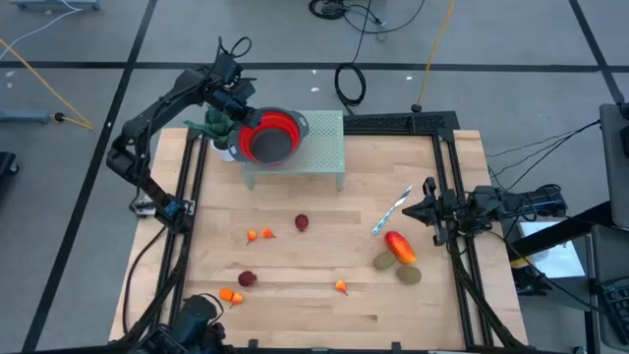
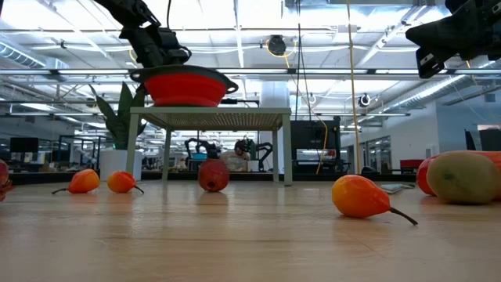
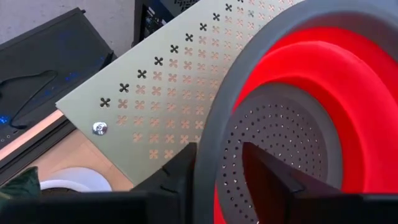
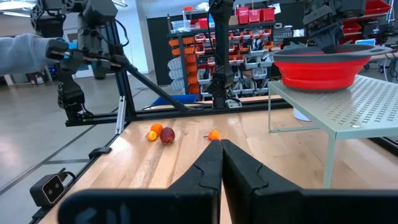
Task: Pick & Place Fruit
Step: Put the red strainer bowl on the shelf, then put the pomegranate into the red strainer bowl on the shelf
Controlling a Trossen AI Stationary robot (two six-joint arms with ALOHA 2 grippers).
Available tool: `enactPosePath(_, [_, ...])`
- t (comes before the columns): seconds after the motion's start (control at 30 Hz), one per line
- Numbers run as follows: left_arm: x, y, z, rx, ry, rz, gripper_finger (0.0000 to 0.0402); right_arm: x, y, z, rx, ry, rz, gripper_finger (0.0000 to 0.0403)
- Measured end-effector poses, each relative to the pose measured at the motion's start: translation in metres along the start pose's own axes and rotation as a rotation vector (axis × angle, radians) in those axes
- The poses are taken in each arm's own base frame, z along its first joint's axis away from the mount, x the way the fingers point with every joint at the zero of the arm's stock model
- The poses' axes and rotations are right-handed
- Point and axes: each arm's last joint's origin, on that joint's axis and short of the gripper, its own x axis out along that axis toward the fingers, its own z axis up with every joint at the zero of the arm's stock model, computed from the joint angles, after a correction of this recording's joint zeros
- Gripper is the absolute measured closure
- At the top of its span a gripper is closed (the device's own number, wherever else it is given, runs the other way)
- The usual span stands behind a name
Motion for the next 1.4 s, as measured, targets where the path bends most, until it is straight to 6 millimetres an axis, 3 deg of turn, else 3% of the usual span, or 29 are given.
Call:
enactPosePath(0.37, [-0.005, 0.011, 0.0, -0.064, -0.014, 0.014, 0.0192, 0.0, 0.0, 0.0, 0.0, 0.0, 0.0, 0.0403])
enactPosePath(0.73, [-0.014, 0.022, -0.001, -0.148, -0.041, 0.023, 0.0172, 0.0, 0.0, 0.0, 0.0, 0.0, 0.0, 0.0403])
enactPosePath(0.9, [-0.031, 0.016, -0.004, -0.118, -0.104, 0.029, 0.0172, 0.0, 0.0, 0.0, 0.0, -0.001, -0.002, 0.0403])
enactPosePath(1.07, [-0.061, 0.008, -0.007, -0.088, -0.235, 0.042, 0.0172, 0.0, 0.0, 0.0, 0.0, -0.001, -0.003, 0.0403])
enactPosePath(1.4, [-0.12, -0.026, -0.035, -0.034, -0.435, 0.07, 0.0172, 0.0, 0.0, 0.0, 0.0, -0.004, -0.003, 0.0403])
